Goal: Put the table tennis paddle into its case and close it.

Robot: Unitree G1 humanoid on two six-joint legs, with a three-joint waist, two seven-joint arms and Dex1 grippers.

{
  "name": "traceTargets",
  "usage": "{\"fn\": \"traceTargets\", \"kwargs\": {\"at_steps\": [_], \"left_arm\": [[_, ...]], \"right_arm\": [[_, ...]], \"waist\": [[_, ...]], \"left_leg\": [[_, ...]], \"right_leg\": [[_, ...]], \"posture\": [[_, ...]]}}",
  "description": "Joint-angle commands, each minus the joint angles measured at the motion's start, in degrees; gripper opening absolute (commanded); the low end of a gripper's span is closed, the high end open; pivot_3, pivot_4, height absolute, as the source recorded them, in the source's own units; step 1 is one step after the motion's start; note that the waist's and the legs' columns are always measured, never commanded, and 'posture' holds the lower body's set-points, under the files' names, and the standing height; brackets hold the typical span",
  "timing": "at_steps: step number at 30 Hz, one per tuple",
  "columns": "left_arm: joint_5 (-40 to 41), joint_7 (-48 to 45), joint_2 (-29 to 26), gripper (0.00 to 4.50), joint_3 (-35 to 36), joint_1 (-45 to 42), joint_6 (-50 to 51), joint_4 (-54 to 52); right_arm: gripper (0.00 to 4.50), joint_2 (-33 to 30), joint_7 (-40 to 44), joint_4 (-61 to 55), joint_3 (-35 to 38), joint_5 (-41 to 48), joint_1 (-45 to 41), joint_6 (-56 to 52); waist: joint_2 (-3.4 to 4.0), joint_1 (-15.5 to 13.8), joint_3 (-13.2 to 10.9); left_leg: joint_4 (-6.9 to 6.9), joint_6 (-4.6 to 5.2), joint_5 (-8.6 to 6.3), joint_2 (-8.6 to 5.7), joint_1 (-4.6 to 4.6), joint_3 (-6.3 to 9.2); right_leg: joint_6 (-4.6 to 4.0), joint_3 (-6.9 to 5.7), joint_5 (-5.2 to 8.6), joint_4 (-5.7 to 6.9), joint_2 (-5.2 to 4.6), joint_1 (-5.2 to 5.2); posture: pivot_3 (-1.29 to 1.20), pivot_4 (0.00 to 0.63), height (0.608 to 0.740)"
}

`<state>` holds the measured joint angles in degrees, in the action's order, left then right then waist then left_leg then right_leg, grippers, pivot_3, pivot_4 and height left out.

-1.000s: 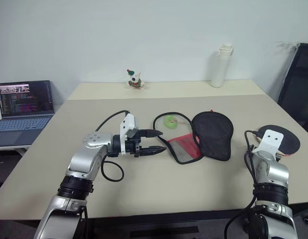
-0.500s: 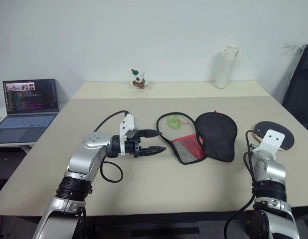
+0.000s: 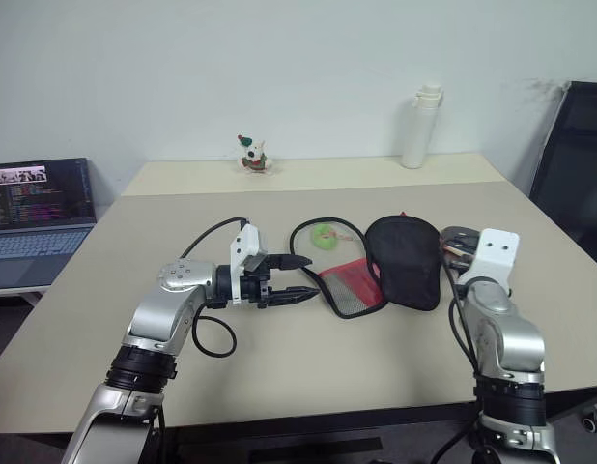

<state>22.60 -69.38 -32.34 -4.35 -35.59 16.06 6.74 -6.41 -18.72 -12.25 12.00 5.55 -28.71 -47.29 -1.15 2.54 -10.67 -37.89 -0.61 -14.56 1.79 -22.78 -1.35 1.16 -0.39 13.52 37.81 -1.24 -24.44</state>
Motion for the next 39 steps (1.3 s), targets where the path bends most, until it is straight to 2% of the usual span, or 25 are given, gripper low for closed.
{"fn": "traceTargets", "kwargs": {"at_steps": [1,10,13,16,28,31,34,39], "left_arm": [[0.23,-0.14,-0.46,3.28,0.47,-0.30,-0.14,-2.17],[0.04,-0.12,-0.59,3.28,0.48,0.03,-0.35,-2.15],[-0.08,-0.15,-0.47,3.28,0.39,-0.10,-0.52,-1.89],[-0.26,-0.10,-0.27,3.28,0.27,-0.24,-0.71,-1.65],[-0.97,0.10,0.05,3.28,0.32,0.20,-1.39,-1.40],[-1.06,0.24,0.05,3.28,0.40,0.32,-1.47,-1.44],[-1.09,0.37,0.00,3.28,0.47,0.52,-1.38,-1.74],[-1.18,0.32,-0.18,3.28,0.52,0.67,-1.41,-1.86]], "right_arm": [[1.32,-0.09,2.24,-3.27,-1.58,-0.40,0.99,-1.20],[1.19,-3.60,7.71,0.54,4.79,2.42,3.23,-9.24],[1.79,-5.08,10.09,0.90,4.46,2.81,2.42,-10.13],[2.73,-6.05,11.36,2.39,3.88,2.89,1.06,-12.48],[2.73,-7.34,11.63,11.68,5.65,1.82,-3.55,-13.06],[2.10,-7.18,11.28,12.37,6.11,1.73,-3.47,-13.26],[1.11,-6.49,10.31,12.07,7.03,1.84,-3.28,-13.17],[1.05,-6.51,9.40,11.01,7.77,1.48,-3.89,-10.72]], "waist": [[0.00,-0.05,0.00],[-0.01,-0.28,0.00],[-0.01,-0.41,0.00],[0.00,-0.42,0.00],[-0.01,-0.50,0.00],[-0.03,-0.50,0.02],[-0.05,-0.54,0.03],[-0.05,-0.55,0.03]], "left_leg": [[0.00,0.00,0.00,-0.02,-0.01,0.00],[0.00,-0.01,-0.01,-0.09,-0.01,-0.07],[-0.01,-0.01,-0.01,-0.09,-0.01,-0.08],[0.00,-0.01,-0.01,-0.10,-0.02,-0.10],[-0.01,-0.01,-0.01,-0.11,-0.02,-0.14],[-0.01,-0.01,-0.01,-0.10,-0.02,-0.14],[-0.04,-0.01,-0.01,-0.10,-0.01,-0.13],[-0.04,-0.01,-0.01,-0.10,-0.02,-0.13]], "right_leg": [[0.00,0.00,0.00,-0.02,-0.02,0.00],[0.00,-0.03,0.00,-0.08,-0.10,0.00],[0.00,-0.04,0.00,-0.07,-0.08,0.01],[0.00,-0.04,0.00,-0.08,-0.08,0.01],[0.00,-0.03,0.00,-0.08,-0.08,0.01],[0.00,-0.04,-0.01,-0.08,-0.08,0.02],[0.01,-0.04,-0.01,-0.08,-0.10,0.04],[0.00,-0.03,-0.01,-0.08,-0.10,0.04]], "posture": [[0.00,0.150,0.740],[0.00,0.150,0.740],[0.00,0.150,0.740],[0.00,0.150,0.740],[0.00,0.150,0.740],[0.00,0.150,0.740],[0.00,0.150,0.740],[0.00,0.150,0.740]]}}
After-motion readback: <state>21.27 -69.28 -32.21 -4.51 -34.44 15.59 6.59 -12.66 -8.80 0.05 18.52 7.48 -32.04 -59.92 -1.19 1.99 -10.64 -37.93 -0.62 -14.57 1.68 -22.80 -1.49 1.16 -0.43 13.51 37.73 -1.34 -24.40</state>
